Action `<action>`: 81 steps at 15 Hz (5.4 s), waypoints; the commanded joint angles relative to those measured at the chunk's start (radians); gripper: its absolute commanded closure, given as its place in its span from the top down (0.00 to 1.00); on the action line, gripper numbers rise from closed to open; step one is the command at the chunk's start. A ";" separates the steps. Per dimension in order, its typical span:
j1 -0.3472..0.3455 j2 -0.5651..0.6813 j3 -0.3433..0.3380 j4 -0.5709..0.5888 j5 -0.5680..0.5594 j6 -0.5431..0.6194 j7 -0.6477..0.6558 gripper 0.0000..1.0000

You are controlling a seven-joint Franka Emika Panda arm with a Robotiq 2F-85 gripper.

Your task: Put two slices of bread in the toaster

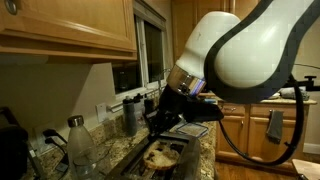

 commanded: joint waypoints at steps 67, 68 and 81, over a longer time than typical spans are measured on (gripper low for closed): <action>-0.247 -0.168 0.282 -0.007 -0.260 -0.224 0.351 0.84; -0.252 -0.165 0.289 -0.004 -0.264 -0.228 0.364 0.92; -0.346 -0.143 0.373 0.014 -0.284 -0.241 0.492 1.00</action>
